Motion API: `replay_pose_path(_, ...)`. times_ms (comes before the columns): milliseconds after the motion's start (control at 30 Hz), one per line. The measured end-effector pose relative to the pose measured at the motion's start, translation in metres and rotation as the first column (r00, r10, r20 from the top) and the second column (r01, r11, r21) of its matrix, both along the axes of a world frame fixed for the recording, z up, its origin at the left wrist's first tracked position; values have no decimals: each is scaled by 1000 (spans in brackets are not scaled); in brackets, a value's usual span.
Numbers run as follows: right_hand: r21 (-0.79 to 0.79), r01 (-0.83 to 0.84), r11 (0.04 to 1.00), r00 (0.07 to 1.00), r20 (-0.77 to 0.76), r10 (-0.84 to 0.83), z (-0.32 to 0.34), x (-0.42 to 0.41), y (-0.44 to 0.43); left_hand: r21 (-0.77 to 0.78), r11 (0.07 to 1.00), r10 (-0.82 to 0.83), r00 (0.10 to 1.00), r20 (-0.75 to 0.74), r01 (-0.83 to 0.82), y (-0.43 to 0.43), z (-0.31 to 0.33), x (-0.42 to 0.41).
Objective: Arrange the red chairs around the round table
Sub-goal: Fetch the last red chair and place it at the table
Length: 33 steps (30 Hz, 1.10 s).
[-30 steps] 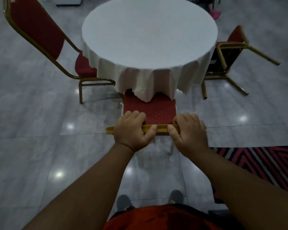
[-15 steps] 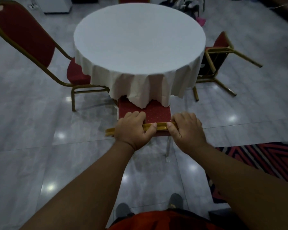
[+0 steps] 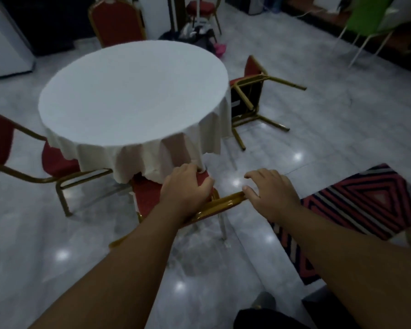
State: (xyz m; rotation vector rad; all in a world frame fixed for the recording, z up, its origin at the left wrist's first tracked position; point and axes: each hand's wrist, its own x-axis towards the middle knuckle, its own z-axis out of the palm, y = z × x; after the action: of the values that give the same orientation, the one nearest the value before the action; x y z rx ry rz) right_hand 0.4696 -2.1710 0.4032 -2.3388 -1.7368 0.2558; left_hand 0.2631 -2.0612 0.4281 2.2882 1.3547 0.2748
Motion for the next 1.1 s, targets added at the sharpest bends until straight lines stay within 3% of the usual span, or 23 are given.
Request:
replay_pose_path(200,-117,183,976,983,-9,-185,15,113,-12,-18,985,-172,979,-112,171,10,0,135)
replay_pose_path(500,-235,351,906,933,168,-318,49,304,3,-36,940,-339,921,-193,338,42,33,333)
replay_pose_path(1100,-205,573,793,817,73,-572,62,594,161,-21,798,-592,778,-209,602,226,44,693)
